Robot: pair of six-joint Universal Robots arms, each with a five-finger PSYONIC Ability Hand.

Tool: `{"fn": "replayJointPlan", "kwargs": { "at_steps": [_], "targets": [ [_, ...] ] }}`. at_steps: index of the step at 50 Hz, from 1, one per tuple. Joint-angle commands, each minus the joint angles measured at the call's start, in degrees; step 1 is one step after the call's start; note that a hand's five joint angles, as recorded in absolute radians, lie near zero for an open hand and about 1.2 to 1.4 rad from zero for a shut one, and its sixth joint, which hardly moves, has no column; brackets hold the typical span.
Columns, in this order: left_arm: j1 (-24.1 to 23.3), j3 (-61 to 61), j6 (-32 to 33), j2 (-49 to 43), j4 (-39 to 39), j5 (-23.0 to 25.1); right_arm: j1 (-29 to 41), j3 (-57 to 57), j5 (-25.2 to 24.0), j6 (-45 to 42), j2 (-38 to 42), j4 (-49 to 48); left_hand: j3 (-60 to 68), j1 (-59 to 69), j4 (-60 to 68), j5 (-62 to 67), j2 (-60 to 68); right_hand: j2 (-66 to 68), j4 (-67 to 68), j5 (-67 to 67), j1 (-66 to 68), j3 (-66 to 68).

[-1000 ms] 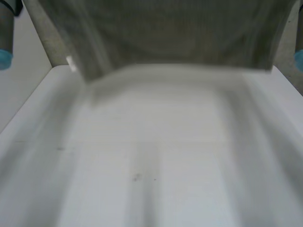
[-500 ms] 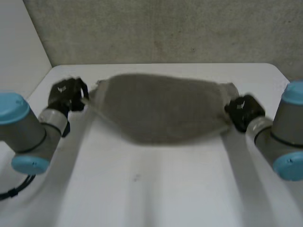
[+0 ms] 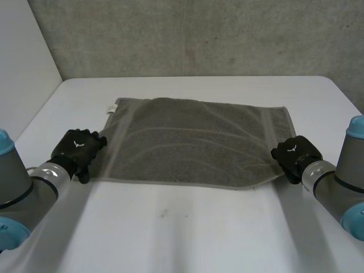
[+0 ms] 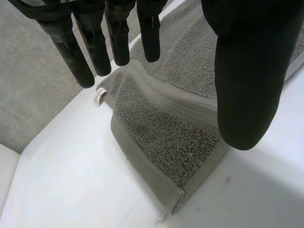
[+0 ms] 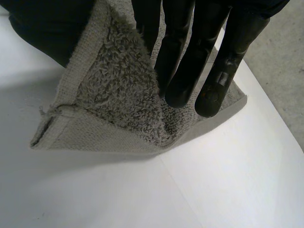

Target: Fold the laundry

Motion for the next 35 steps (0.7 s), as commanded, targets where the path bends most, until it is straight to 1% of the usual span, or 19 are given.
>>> {"fn": "replayJointPlan", "kwargs": {
  "at_steps": [1, 5, 6, 7, 8, 9, 10, 11, 12, 14, 18, 25, 30, 35],
  "targets": [
    [0.05, -0.31, -0.38, -2.60, 3.88, -0.16, -0.33, -0.15, 0.10, 0.00, 0.04, 0.01, 2.37, 1.95, 2.40, 2.46, 2.37, 12.59, 11.62, 13.10, 24.57, 12.20],
    [0.05, -1.28, -0.55, -2.96, 3.79, 0.10, -2.25, -0.59, 0.63, 0.96, -0.58, 0.80, 3.38, 2.95, 3.41, 3.47, 3.37, 12.59, 11.62, 13.10, 24.57, 12.20],
    [0.05, -1.46, -0.55, -2.96, 3.79, 0.02, -2.69, -0.85, 0.63, 2.80, -0.75, 0.98, 3.55, 3.12, 3.57, 3.64, 3.54, 12.59, 11.62, 13.10, 24.57, 12.20],
    [0.05, -1.46, -0.55, -2.96, 3.79, 0.01, -2.70, -0.86, 0.63, 2.81, -0.75, 0.98, 3.55, 3.12, 3.58, 3.64, 3.54, 12.59, 11.62, 13.10, 24.57, 12.20],
    [0.05, -1.54, -0.55, -2.96, 3.70, -0.07, -3.13, -1.38, 0.72, 5.34, -1.10, 1.41, 3.55, 3.12, 3.58, 3.64, 3.54, 12.59, 11.62, 13.10, 24.57, 12.20],
    [0.05, -1.54, -0.55, -2.96, 3.70, -0.07, -3.14, -1.38, 0.72, 5.36, -1.11, 1.42, 3.55, 3.12, 3.58, 3.64, 3.54, 12.59, 11.62, 13.10, 24.57, 12.20],
    [-0.04, -1.54, -0.55, -2.96, 3.70, -0.07, -3.57, -1.99, 0.72, 7.97, -1.37, 2.20, 4.38, 3.96, 4.41, 4.47, 4.38, 12.59, 11.62, 13.10, 24.57, 12.20],
    [-0.04, -1.37, -0.55, -3.13, 3.70, -0.16, -4.27, -3.13, 0.72, 10.09, -1.80, 3.60, 7.39, 6.96, 7.41, 7.48, 7.38, 12.59, 11.62, 13.10, 24.57, 12.20],
    [-0.04, -1.37, -0.55, -3.13, 3.70, -0.16, -4.28, -3.14, 0.72, 10.11, -1.81, 3.61, 7.42, 6.99, 7.44, 7.51, 7.41, 12.59, 11.62, 13.10, 24.57, 12.20],
    [-0.04, -1.02, -0.64, -3.65, 3.61, 0.01, -5.59, -4.72, 0.46, 12.56, -2.34, 6.76, 15.28, 14.86, 15.31, 15.37, 15.28, 12.59, 11.62, 13.10, 24.57, 12.20],
    [-0.13, -0.49, -0.64, -4.45, 3.61, 0.63, -6.47, -5.34, -0.25, 13.18, -1.99, 8.62, 19.35, 18.93, 19.38, 19.44, 19.35, 12.59, 11.62, 13.10, 24.57, 12.20],
    [-0.21, 1.53, -0.99, -6.82, 2.38, 1.07, -6.39, -5.07, -0.34, 12.75, -1.28, 8.80, 19.19, 18.77, 19.22, 19.28, 19.19, 12.59, 11.62, 13.10, 24.57, 12.20],
    [-0.30, 3.64, -1.25, -8.84, -0.16, 0.98, -6.04, -4.90, -0.25, 12.75, -0.32, 8.63, 18.86, 18.43, 18.89, 18.95, 18.85, 12.59, 11.62, 13.10, 24.57, 12.20],
    [-0.30, 4.69, -1.43, -9.55, -0.43, 0.98, -6.04, -4.90, -0.34, 12.75, -0.05, 8.62, 18.35, 17.93, 18.38, 18.44, 18.35, 12.59, 11.62, 13.10, 24.57, 12.20]
  ]
}}
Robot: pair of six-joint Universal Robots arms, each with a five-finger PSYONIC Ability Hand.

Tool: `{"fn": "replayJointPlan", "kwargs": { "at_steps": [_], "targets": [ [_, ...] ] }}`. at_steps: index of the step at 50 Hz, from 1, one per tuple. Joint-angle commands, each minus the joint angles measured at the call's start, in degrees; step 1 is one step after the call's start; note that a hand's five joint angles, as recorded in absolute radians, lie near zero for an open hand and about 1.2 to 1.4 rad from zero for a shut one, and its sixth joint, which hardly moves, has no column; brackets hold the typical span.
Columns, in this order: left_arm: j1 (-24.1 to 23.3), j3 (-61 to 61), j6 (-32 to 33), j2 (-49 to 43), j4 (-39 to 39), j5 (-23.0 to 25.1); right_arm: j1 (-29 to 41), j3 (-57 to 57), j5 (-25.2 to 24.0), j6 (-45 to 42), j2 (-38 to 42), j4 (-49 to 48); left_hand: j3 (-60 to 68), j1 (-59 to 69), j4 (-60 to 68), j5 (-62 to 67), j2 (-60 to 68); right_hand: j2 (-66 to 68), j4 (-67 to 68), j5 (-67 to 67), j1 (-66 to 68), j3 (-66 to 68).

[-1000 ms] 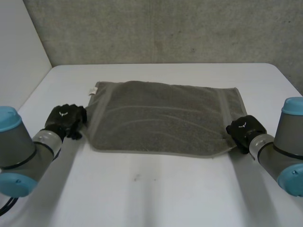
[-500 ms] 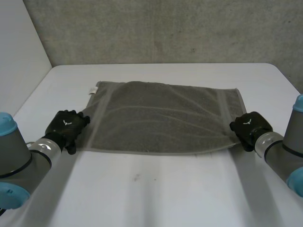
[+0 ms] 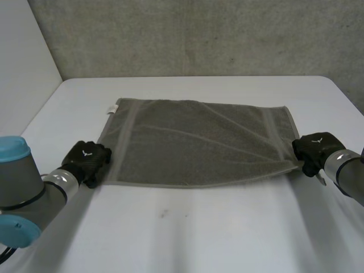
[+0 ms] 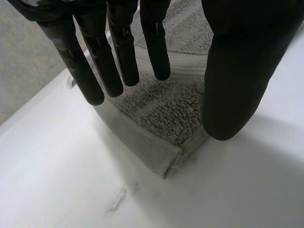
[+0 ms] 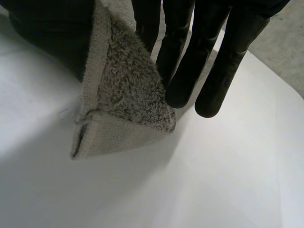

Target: Fold the laundry

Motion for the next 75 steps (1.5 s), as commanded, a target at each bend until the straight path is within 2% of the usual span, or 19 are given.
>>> {"fn": "replayJointPlan", "kwargs": {
  "at_steps": [1, 28, 39, 41, 47, 53, 55, 56, 58, 59, 61, 65, 70, 73, 75],
  "targets": [
    [-0.02, 1.81, -0.29, -1.45, -1.25, -0.05, 0.24, 0.18, 0.04, -0.14, 0.66, -0.27, 4.36, 4.49, 4.40, 4.44, 4.35, 12.59, 11.62, 13.09, 24.57, 12.20],
    [-0.73, 8.58, -0.38, -4.71, -0.90, -0.05, 0.24, 0.35, -0.05, -0.23, 2.15, -0.27, 6.54, 6.67, 6.58, 6.63, 6.54, 12.59, 11.62, 13.09, 24.57, 12.20],
    [-1.17, 10.60, -0.29, -6.64, -0.90, -0.14, 0.24, 0.35, 0.04, -0.93, 2.94, -0.36, 32.62, 32.74, 32.66, 32.70, 32.61, 12.59, 11.62, 13.09, 24.57, 12.20],
    [-1.17, 10.60, -0.29, -6.55, -1.16, -0.58, 0.24, 0.27, 0.04, -1.02, 2.77, -0.27, 45.33, 45.46, 45.37, 45.41, 45.32, 12.59, 11.62, 13.09, 24.57, 12.20],
    [-1.34, 9.10, -0.20, -3.21, -2.04, -1.11, 0.06, 0.00, -0.05, -1.19, 1.36, -0.18, 45.38, 45.51, 45.42, 45.46, 45.37, 12.59, 11.62, 13.09, 24.57, 12.20],
    [-1.26, 3.30, 0.33, 6.19, -10.48, -3.30, -0.37, 1.06, 0.04, -6.47, -4.79, 2.90, 45.38, 45.51, 45.42, 45.46, 45.37, 12.59, 11.62, 13.09, 24.57, 12.20],
    [-1.17, 0.86, 0.50, 10.48, -19.74, -5.84, -0.46, 2.46, 0.04, -15.21, -7.07, 10.67, 45.38, 45.51, 45.42, 45.46, 45.37, 12.59, 11.62, 13.09, 24.57, 12.20],
    [-1.17, 0.84, 0.50, 10.50, -19.79, -5.85, -0.46, 2.46, 0.04, -15.26, -7.08, 10.72, 45.38, 45.51, 45.42, 45.46, 45.37, 12.59, 11.62, 13.09, 24.57, 12.20],
    [-0.82, -1.26, 0.94, 13.82, -31.68, -9.61, -1.25, 4.47, 0.82, -25.32, -9.09, 20.34, 45.38, 45.51, 45.42, 45.46, 45.37, 12.59, 11.62, 13.09, 24.57, 12.20],
    [-0.82, -1.27, 0.94, 13.84, -31.74, -9.63, -1.25, 4.48, 0.83, -25.36, -9.10, 20.39, 45.38, 45.51, 45.42, 45.46, 45.37, 12.59, 11.62, 13.09, 24.57, 12.20],
    [-0.99, -3.10, 1.03, 16.38, -41.20, -11.82, -3.62, 7.02, 0.66, -32.45, -10.41, 28.52, 45.38, 45.51, 45.42, 45.46, 45.37, 12.59, 11.62, 13.09, 24.57, 12.20],
    [-1.26, -3.46, 1.03, 18.41, -41.50, -12.01, -4.24, 7.21, 0.39, -32.84, -12.26, 28.74, 45.38, 45.51, 45.42, 45.46, 45.37, 12.59, 11.62, 13.09, 24.57, 12.20],
    [-1.69, -0.39, 0.77, 18.32, -36.23, -11.83, -3.80, 4.75, 0.39, -30.20, -12.88, 22.58, 45.38, 45.51, 45.42, 45.46, 45.37, 12.59, 11.62, 13.09, 24.57, 12.20],
    [-2.66, 3.74, 0.50, 14.89, -32.45, -12.09, -3.01, 2.20, 0.39, -26.33, -11.74, 17.75, 45.38, 45.51, 45.42, 45.46, 45.37, 12.59, 11.62, 13.09, 24.57, 12.20],
    [-5.11, 9.77, 0.06, 8.68, -29.91, -12.36, -0.74, -1.99, 0.91, -21.00, -7.02, 12.94, 45.38, 45.51, 45.42, 45.46, 45.37, 12.59, 11.62, 13.09, 24.57, 12.20]
  ]
}}
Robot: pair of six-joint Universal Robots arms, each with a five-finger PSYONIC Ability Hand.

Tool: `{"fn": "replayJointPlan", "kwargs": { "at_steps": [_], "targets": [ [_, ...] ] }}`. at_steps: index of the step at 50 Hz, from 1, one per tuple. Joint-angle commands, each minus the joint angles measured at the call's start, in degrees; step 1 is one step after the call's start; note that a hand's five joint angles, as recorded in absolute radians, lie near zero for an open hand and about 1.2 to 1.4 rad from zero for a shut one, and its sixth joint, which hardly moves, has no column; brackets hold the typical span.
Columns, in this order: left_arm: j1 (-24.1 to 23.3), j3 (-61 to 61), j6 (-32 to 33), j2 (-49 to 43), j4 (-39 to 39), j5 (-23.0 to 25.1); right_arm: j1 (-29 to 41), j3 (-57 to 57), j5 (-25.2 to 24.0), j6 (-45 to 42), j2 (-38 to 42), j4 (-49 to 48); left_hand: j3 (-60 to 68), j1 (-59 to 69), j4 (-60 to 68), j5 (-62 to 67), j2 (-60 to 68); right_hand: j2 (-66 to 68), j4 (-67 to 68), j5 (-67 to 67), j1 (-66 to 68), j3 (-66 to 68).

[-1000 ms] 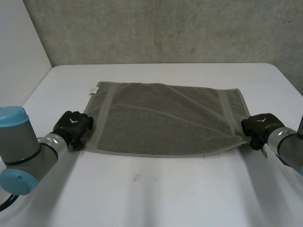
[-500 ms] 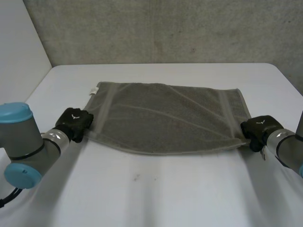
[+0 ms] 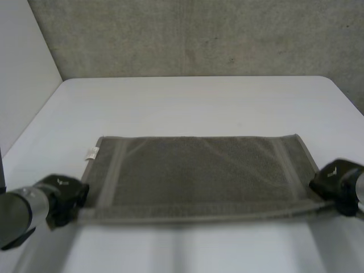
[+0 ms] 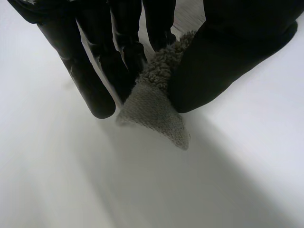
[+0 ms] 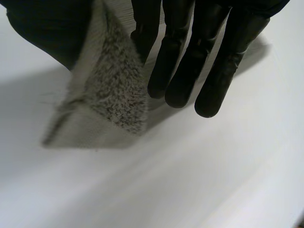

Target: Fold the laundry

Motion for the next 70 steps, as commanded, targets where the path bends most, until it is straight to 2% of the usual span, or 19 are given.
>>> {"fn": "replayJointPlan", "kwargs": {
  "at_steps": [1, 5, 10, 16, 24, 31, 36, 37, 38, 39, 40, 41, 47, 52, 55, 57, 63, 70],
  "targets": [
    [-3.42, 11.03, -0.80, -9.56, 8.87, -0.13, 3.26, -7.45, 0.52, 10.36, 5.71, -11.91, 10.74, 13.82, 10.30, 11.84, 10.42, 12.59, 11.62, 13.08, 24.57, 12.20],
    [-4.21, 20.32, -2.20, -17.62, 11.76, -0.75, 8.96, -14.98, 2.53, 15.80, 13.42, -17.61, 10.74, 13.82, 10.30, 11.84, 10.42, 12.59, 11.62, 13.08, 24.57, 12.20],
    [-4.74, 29.29, -4.66, -24.92, 15.80, -1.71, 10.20, -20.70, 6.49, 16.07, 21.15, -21.13, 10.74, 13.82, 10.30, 11.84, 10.42, 12.59, 11.62, 13.08, 24.57, 12.20],
    [-5.61, 38.70, -5.11, -33.80, 16.95, -2.33, 11.96, -26.68, 9.84, 15.81, 27.75, -24.65, 10.74, 13.82, 10.30, 11.84, 10.42, 12.59, 11.62, 13.08, 24.57, 12.20],
    [-6.23, 44.43, -5.02, -39.35, 17.04, -4.53, 12.22, -30.29, 10.28, 15.63, 32.24, -30.72, 10.74, 13.82, 10.30, 11.84, 10.42, 12.59, 11.62, 13.08, 24.57, 12.20],
    [-6.23, 44.43, -4.94, -39.88, 17.04, -4.79, 12.31, -31.88, 10.54, 13.53, 34.01, -30.72, 10.74, 13.82, 10.30, 11.84, 10.42, 12.59, 11.62, 13.08, 24.57, 12.20],
    [-6.23, 44.34, -4.85, -39.27, 17.04, -5.76, 12.31, -32.94, 12.48, 13.09, 34.10, -30.72, 10.26, 13.34, 9.82, 11.36, 9.94, 12.59, 11.62, 13.08, 24.57, 12.20],
    [-6.23, 44.25, -4.76, -39.18, 17.04, -5.84, 12.31, -33.20, 12.74, 13.09, 34.10, -30.63, -2.40, 0.69, -2.84, -1.29, -2.72, 7.66, 6.68, 8.14, 19.63, 7.26],
    [-6.23, 44.08, -4.76, -38.92, 17.04, -5.76, 12.31, -33.20, 12.91, 13.09, 34.01, -30.63, -24.34, -21.26, -24.78, -23.24, -24.66, -14.54, -15.52, -14.06, -2.57, -14.94],
    [-6.23, 44.08, -4.76, -38.92, 17.04, -5.76, 12.31, -33.20, 12.92, 13.09, 34.01, -30.63, -24.56, -21.48, -25.00, -23.46, -24.88, -14.76, -15.74, -14.28, -2.79, -15.16],
    [-6.32, 43.90, -4.85, -38.31, 17.04, -6.02, 12.31, -33.20, 12.92, 13.09, 33.83, -30.63, -45.88, -42.79, -46.31, -44.77, -46.20, -44.08, -45.05, -43.59, -32.10, -44.47],
    [-6.32, 43.64, -5.37, -37.43, 17.04, -6.02, 12.31, -33.20, 13.09, 13.26, 33.57, -30.72, -59.26, -56.18, -59.70, -58.16, -59.58, -57.41, -58.38, -56.92, -45.43, -57.80],
    [-6.76, 42.50, -6.08, -34.08, 17.48, -5.49, 12.75, -33.20, 13.00, 15.28, 30.23, -31.07, -59.26, -56.18, -59.70, -58.16, -59.58, -57.41, -58.38, -56.92, -45.43, -57.80],
    [-6.67, 41.62, -8.80, -29.60, 18.09, -5.49, 12.22, -32.41, 12.92, 20.29, 25.66, -30.72, -59.26, -56.18, -59.70, -58.16, -59.58, -57.41, -58.38, -56.92, -45.43, -57.80],
    [-6.41, 39.95, -11.26, -25.38, 18.09, -5.32, 12.05, -31.44, 12.83, 23.28, 21.97, -30.54, -59.26, -56.18, -59.70, -58.16, -59.58, -57.41, -58.38, -56.92, -45.43, -57.80],
    [-6.06, 37.33, -13.36, -20.40, 17.92, -5.23, 11.96, -29.61, 12.39, 25.73, 16.81, -30.46, -58.88, -55.80, -59.32, -57.78, -59.20, -57.41, -58.38, -56.92, -45.43, -57.80],
    [-5.88, 31.60, -15.83, -12.46, 17.74, -5.23, 11.08, -26.26, 11.42, 26.44, 11.07, -29.23, -58.71, -55.63, -59.15, -57.61, -59.03, -57.41, -58.38, -56.92, -45.43, -57.80],
    [-6.14, 19.23, -19.52, -5.00, 19.06, -3.92, 7.93, -18.28, 7.04, 27.41, 6.15, -16.33, -58.88, -55.79, -59.31, -57.77, -59.20, -57.41, -58.38, -56.92, -45.43, -57.80]
  ]
}}
